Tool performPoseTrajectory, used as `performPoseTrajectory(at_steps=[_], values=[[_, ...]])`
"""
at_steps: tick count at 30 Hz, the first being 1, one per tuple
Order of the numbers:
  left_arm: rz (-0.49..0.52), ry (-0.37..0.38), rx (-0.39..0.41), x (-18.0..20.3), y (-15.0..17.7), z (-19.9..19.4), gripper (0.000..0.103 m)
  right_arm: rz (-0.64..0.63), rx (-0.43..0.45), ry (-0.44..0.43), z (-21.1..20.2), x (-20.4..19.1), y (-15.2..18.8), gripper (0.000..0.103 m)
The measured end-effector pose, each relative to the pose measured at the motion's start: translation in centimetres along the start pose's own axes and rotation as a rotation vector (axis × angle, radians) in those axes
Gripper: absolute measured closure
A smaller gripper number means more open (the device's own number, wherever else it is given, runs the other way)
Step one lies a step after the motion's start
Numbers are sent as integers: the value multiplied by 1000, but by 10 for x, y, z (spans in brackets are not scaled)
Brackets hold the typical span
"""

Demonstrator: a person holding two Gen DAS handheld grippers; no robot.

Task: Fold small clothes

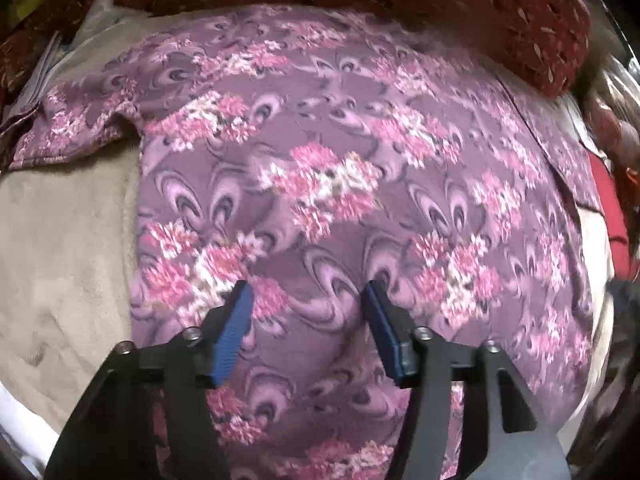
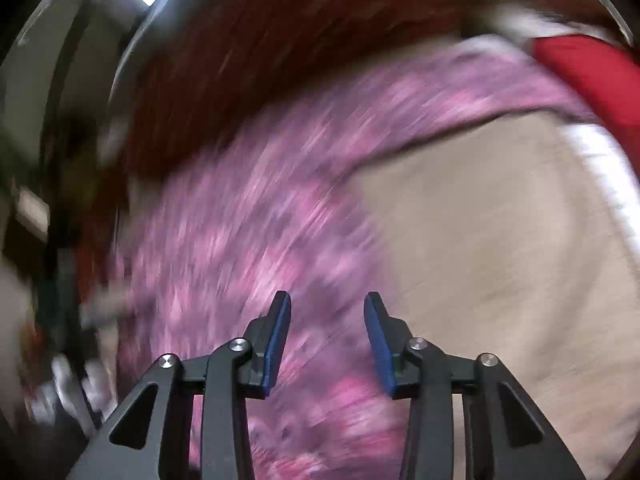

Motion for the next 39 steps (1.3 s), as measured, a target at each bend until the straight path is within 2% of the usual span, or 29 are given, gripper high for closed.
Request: performPoseTrajectory(at_steps=[2,3,6,8,11,13,15,18,21,22,23,24,27,29,34,39], values=[[1,-8,-12,0,2,4,43,145,39,32,-8,53,-28,62],[-1,-11,-13,0,2,6,41,243,59,58,-10,89,-43,60],[-18,-16,-6,-2,6,6,35,518,89,121,-8,188,-77,59],[-23,-30,-1,-2,5,9,30,641,88,127,0,229,-89,58],[-19,-58,10,2,9,12,25,764,53,60,26,256,-101,54],[-19,-68,17,4,7,14,22,823,13,14,49,261,-108,52],[-21,-69,18,6,5,17,21,852,12,11,65,264,-115,48],[-31,-61,12,13,4,24,19,932,-12,-53,95,265,-124,44],[-42,-60,5,7,11,23,18,1001,17,-101,112,271,-131,45],[-46,-59,3,7,9,24,18,1020,32,-120,113,271,-132,49],[-50,-56,2,6,6,24,18,1029,55,-131,114,270,-137,75],[-58,-49,3,6,2,24,18,1024,115,-161,106,268,-143,95],[-89,6,35,8,-13,12,18,939,223,-117,83,262,-159,95],[-109,63,63,14,-28,8,18,807,290,-63,56,245,-172,95],[-157,176,103,24,-69,14,18,578,332,-23,18,185,-186,95],[-191,268,150,33,-98,21,18,412,317,-32,6,110,-185,95]])
Point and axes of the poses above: each gripper's, at about its wrist camera, not at the fingertips, and z roughly the way its jaws point, x to its right, y to its underside, the point moved 10 cm from there along z, roughly the way its jaws point, and after that the axes turned 15 degrees about y, right-handed, at the moved point
